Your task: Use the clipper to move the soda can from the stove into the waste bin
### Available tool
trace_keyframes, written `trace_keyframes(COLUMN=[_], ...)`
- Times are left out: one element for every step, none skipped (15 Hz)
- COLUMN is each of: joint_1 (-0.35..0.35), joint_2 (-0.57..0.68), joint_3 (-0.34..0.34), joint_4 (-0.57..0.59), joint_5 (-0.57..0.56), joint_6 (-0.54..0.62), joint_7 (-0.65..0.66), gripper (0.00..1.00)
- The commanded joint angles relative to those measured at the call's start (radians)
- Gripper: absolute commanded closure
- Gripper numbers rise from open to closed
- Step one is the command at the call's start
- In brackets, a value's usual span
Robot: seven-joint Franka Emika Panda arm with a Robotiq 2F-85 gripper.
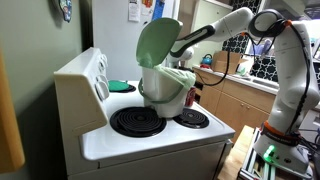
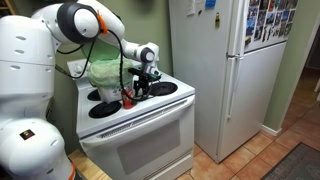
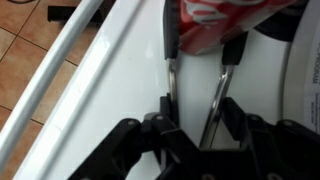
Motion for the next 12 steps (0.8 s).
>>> trace_keyframes(joint_1=[-0.008, -0.007, -0.008, -0.011, -0.014, -0.017, -0.020, -0.025, -0.030, -0.035, -0.040, -0.022], joint_2=[-0.007, -0.009, -0.014, -0.025, -0.034, -0.047, -0.057, -0.073, -0.090, -0.109, -0.130, -0.069], joint_3=[-0.002, -0.003, -0.003, -0.004, -0.005, -0.006, -0.007, -0.009, -0.012, -0.015, -0.018, -0.016], joint_4=[-0.003, -0.005, -0.006, -0.012, -0.017, -0.023, -0.026, -0.029, -0.031, -0.033, -0.035, 0.001], joint_5=[0.026, 0.024, 0.026, 0.028, 0.030, 0.031, 0.032, 0.025, 0.022, 0.021, 0.015, 0.006], joint_6=[-0.035, -0.036, -0.037, -0.035, -0.036, -0.037, -0.041, -0.047, -0.053, -0.063, -0.075, -0.047], joint_7=[-0.017, -0.013, -0.014, -0.014, -0.018, -0.024, -0.031, -0.044, -0.059, -0.074, -0.092, -0.054], gripper=[0.71, 0.71, 0.71, 0.71, 0.71, 0.71, 0.71, 0.71, 0.71, 0.71, 0.71, 0.71])
